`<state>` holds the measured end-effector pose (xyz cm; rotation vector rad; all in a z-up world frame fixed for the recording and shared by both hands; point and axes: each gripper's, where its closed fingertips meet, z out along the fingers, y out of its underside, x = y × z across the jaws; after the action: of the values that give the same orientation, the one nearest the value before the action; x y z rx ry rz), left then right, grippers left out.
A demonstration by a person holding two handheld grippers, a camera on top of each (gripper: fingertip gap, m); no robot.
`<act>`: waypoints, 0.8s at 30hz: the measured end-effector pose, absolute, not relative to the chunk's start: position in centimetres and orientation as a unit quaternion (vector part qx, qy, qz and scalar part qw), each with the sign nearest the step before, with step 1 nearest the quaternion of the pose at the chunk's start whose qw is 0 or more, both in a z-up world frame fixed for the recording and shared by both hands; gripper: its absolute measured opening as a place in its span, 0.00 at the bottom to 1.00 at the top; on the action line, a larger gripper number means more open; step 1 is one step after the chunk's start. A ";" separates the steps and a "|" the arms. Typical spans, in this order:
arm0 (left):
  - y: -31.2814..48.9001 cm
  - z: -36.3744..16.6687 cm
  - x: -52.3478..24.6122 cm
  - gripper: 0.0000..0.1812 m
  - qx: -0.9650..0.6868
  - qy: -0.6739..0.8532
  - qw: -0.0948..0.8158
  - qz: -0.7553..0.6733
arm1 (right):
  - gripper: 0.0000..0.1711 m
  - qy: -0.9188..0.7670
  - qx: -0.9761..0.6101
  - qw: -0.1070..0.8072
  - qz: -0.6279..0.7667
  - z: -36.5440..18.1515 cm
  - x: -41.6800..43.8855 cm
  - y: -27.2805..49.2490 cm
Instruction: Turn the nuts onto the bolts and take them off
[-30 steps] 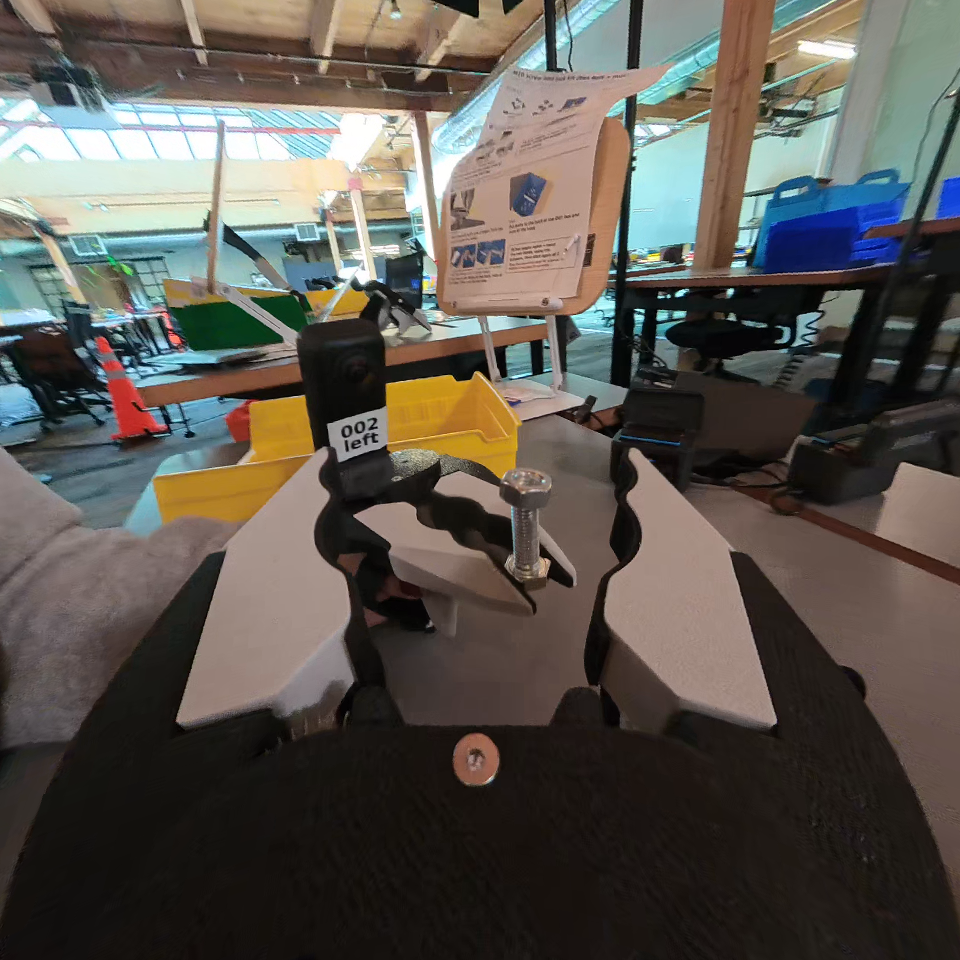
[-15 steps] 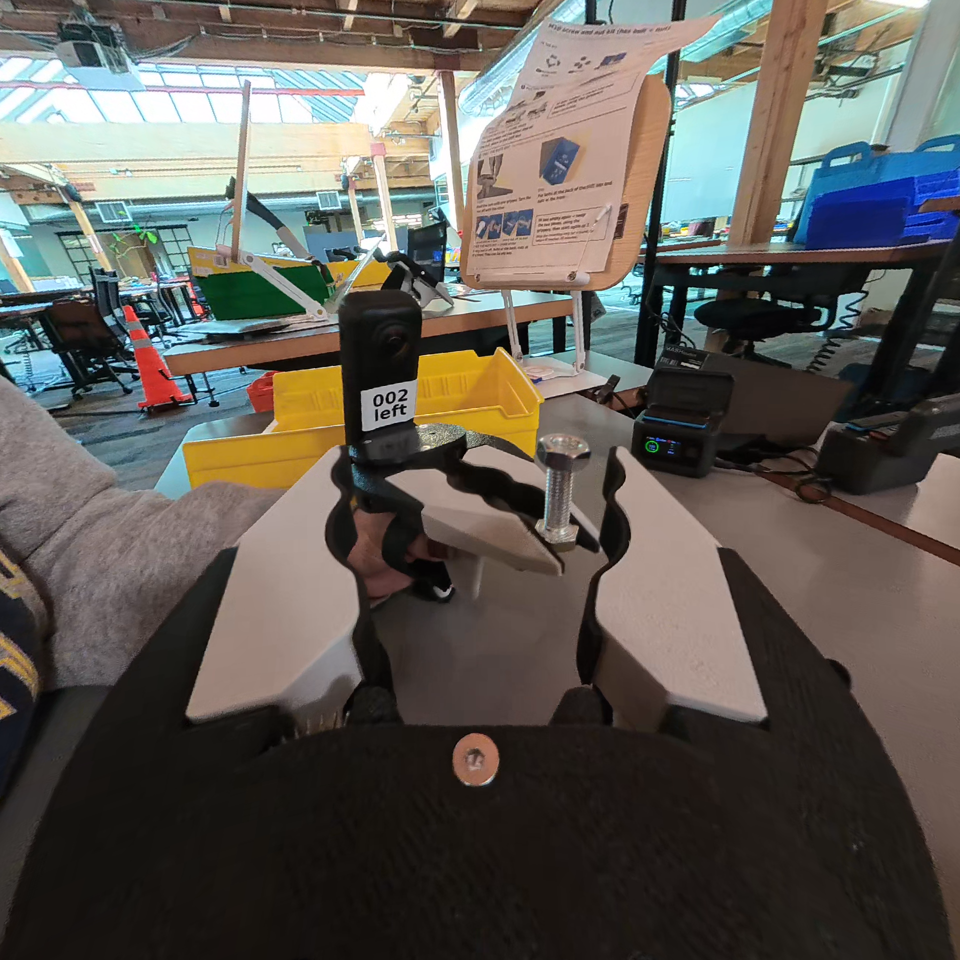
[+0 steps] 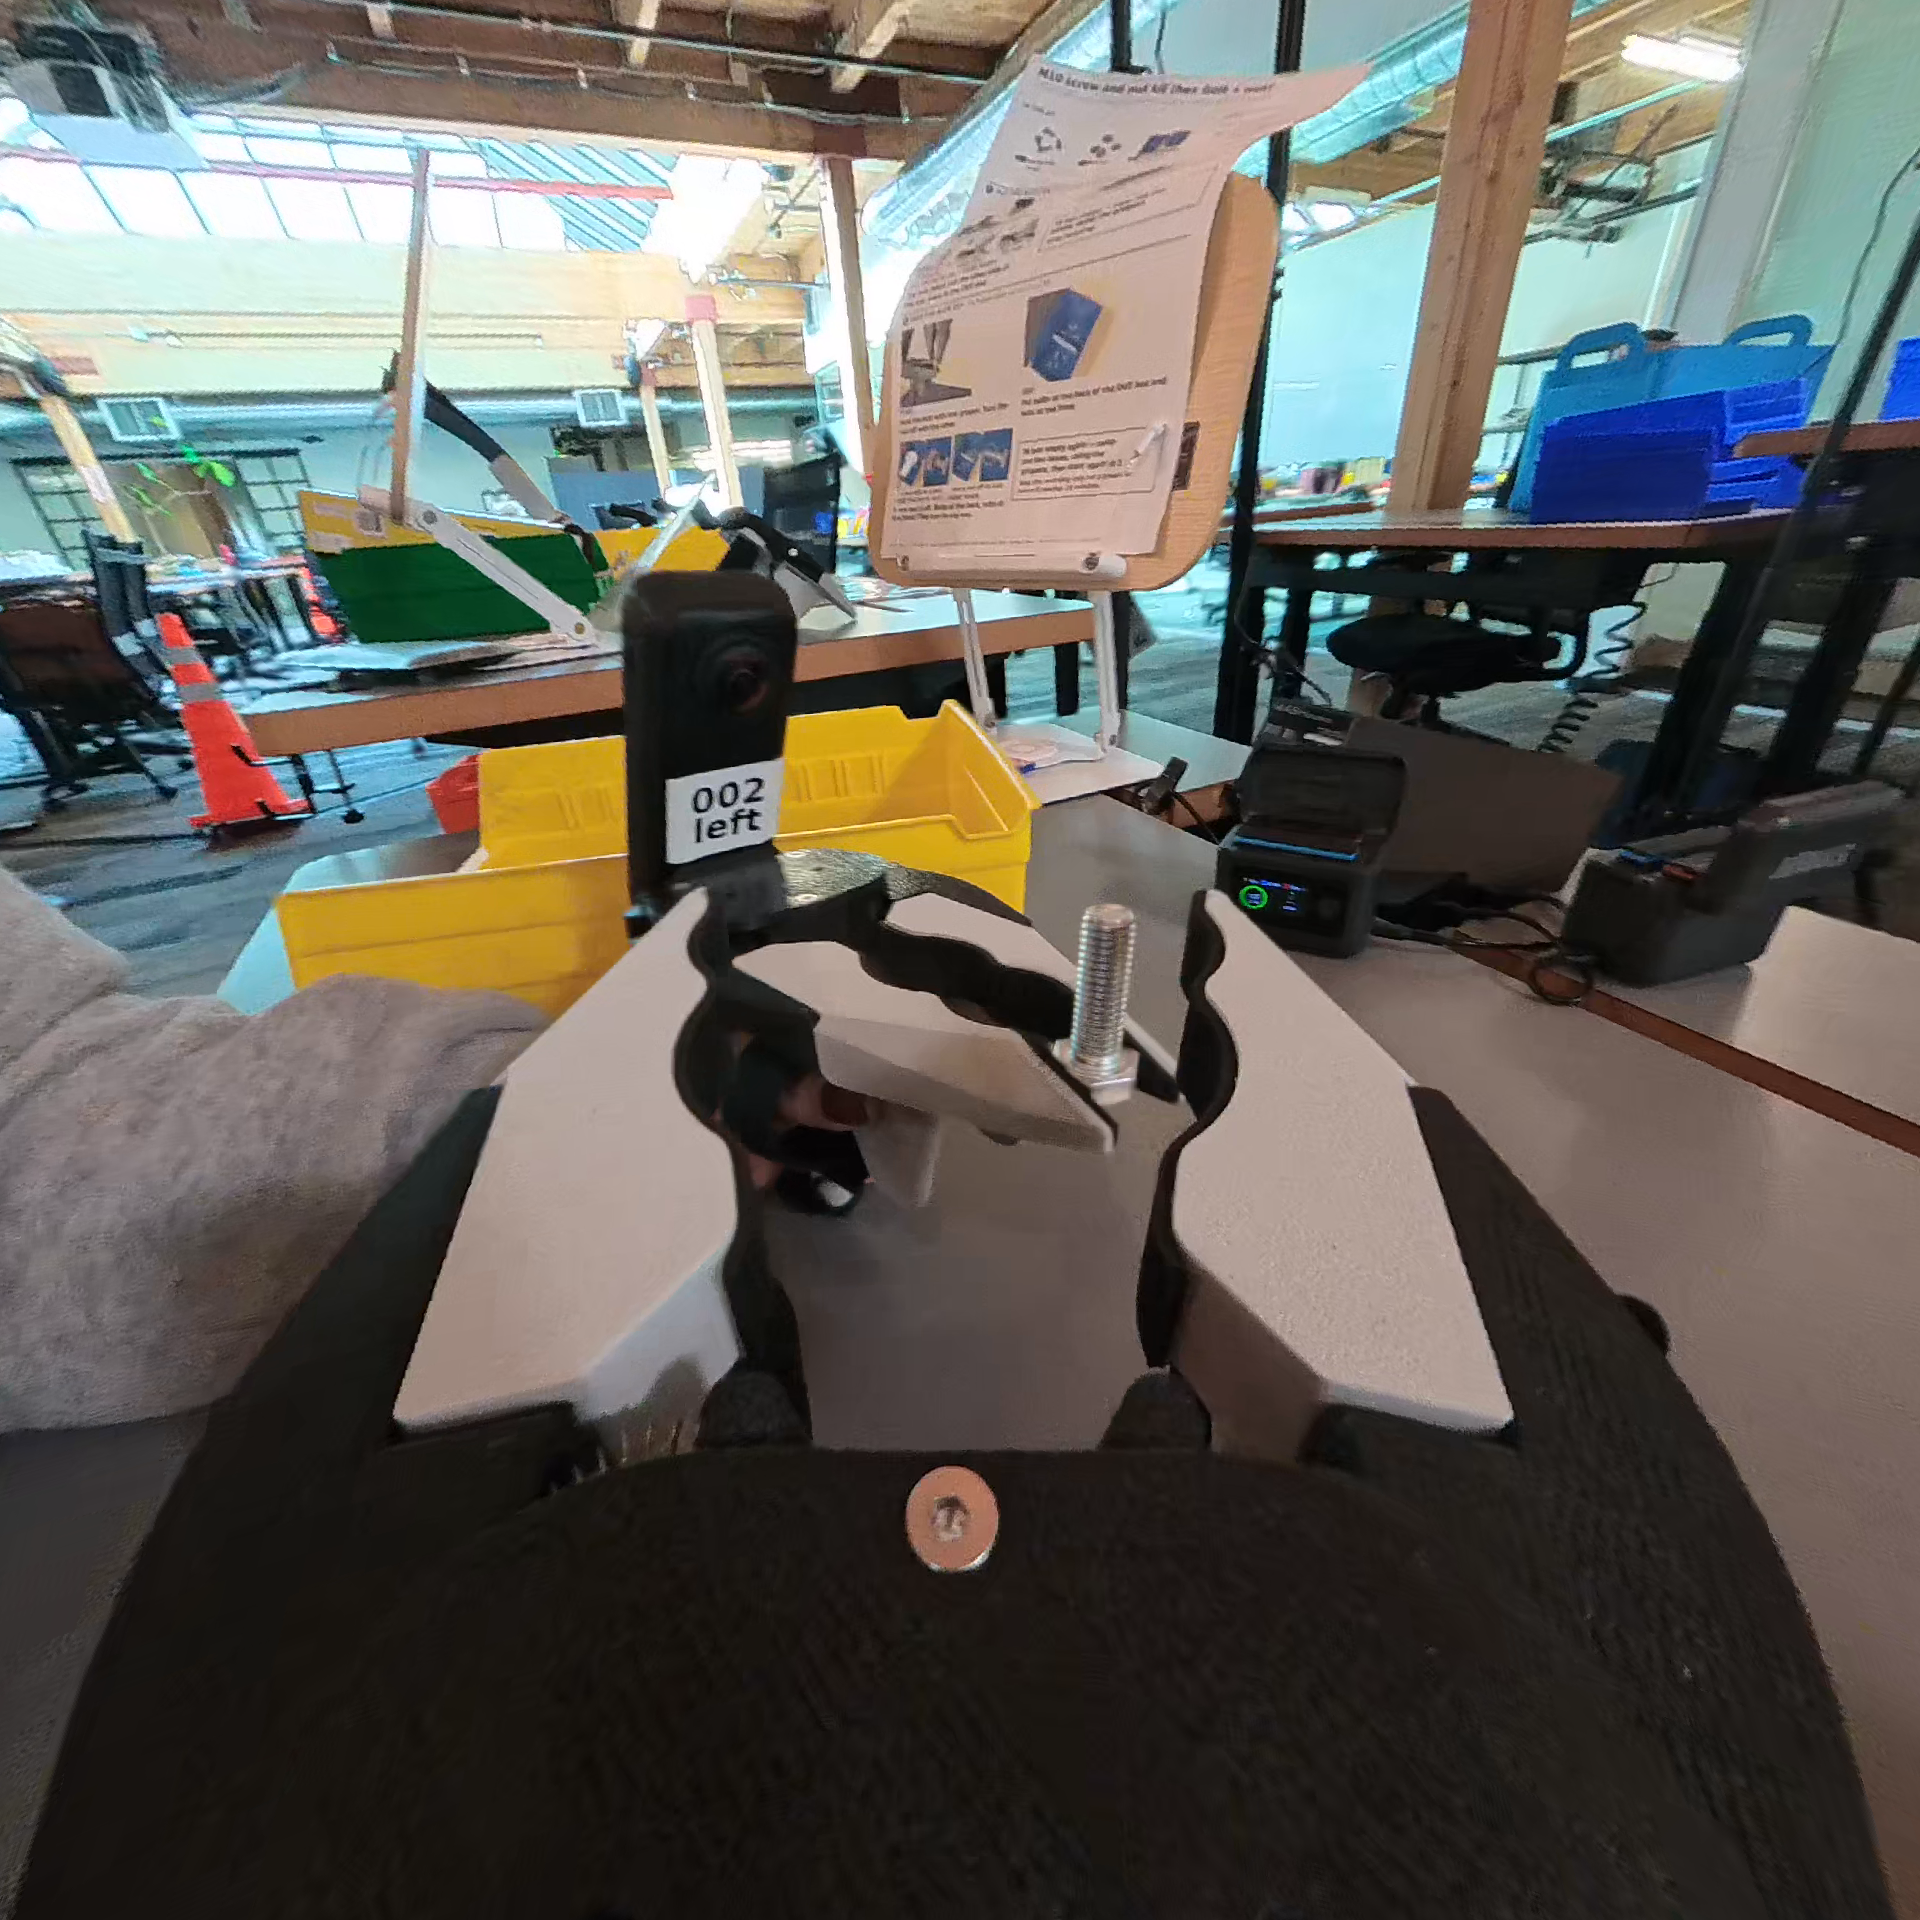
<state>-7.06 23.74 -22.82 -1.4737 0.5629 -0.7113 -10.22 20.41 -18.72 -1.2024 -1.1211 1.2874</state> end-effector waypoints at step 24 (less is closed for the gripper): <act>25.6 -22.1 -13.5 0.09 -0.667 0.109 0.717 -0.172 | 0.14 -0.376 -0.632 0.573 0.361 -24.7 -8.6 28.8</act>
<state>-13.47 25.58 -22.14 -1.4758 0.2422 -0.3799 -8.56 28.83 -24.67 -1.4827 -0.8808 0.8472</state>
